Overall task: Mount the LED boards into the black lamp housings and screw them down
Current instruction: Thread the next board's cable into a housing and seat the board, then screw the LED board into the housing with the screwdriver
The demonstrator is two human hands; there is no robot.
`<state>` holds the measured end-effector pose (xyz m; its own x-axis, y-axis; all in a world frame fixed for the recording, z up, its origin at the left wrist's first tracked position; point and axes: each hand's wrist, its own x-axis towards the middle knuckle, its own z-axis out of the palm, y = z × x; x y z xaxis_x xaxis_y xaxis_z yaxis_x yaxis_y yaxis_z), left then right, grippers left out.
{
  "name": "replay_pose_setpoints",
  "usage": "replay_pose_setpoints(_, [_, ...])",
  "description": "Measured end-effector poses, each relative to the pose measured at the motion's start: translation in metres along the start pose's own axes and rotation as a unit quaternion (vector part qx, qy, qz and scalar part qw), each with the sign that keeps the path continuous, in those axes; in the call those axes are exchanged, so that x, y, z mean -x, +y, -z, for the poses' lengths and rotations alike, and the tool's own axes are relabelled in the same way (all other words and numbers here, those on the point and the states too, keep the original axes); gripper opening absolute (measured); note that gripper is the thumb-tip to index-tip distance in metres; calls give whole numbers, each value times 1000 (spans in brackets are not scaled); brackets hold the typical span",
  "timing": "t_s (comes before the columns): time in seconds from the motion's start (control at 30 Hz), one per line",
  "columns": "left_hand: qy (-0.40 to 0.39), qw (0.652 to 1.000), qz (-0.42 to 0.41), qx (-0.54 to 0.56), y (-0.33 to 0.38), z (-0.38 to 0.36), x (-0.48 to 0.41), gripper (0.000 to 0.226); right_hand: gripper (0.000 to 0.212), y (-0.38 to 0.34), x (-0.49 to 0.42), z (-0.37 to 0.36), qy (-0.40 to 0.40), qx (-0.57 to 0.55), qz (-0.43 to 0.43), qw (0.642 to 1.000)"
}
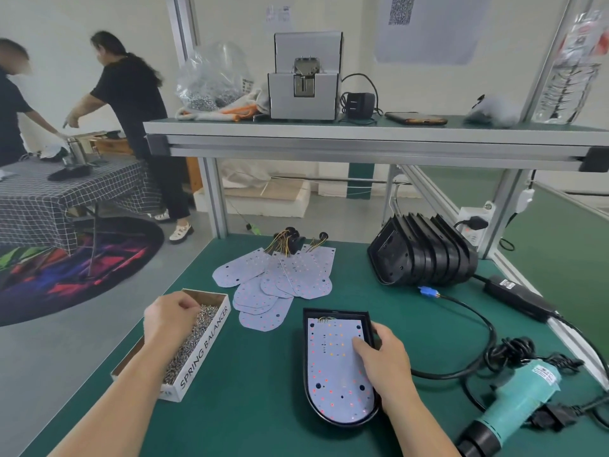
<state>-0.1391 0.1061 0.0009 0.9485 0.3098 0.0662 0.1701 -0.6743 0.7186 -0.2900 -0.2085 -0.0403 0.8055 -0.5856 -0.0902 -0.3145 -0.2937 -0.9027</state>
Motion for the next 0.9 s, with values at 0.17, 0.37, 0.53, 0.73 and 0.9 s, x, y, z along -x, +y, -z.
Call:
replay_pose_setpoints(0.17, [-3,999,34,5,-1,3,4,23,34,-1,0,-1,0,-4,-2,1000])
replay_pose_setpoints(0.37, [-164,824,185,510,37,3,23,15,35,0,-2,-2,9,-4,-2,1000])
replay_pose_setpoints(0.53, [-424,628,270,594,85,-26,90,5,30,-4,1,-5,10,-35,-25,999])
replay_pose_setpoints(0.73, [-496,614,261,556,127,-72,155,14,13,-12,6,-5,8,-34,-27,999])
replay_pose_setpoints(0.9, [-423,742,180,487,124,-101,169,30,14,-15,14,2,-7,-2,-7,1000])
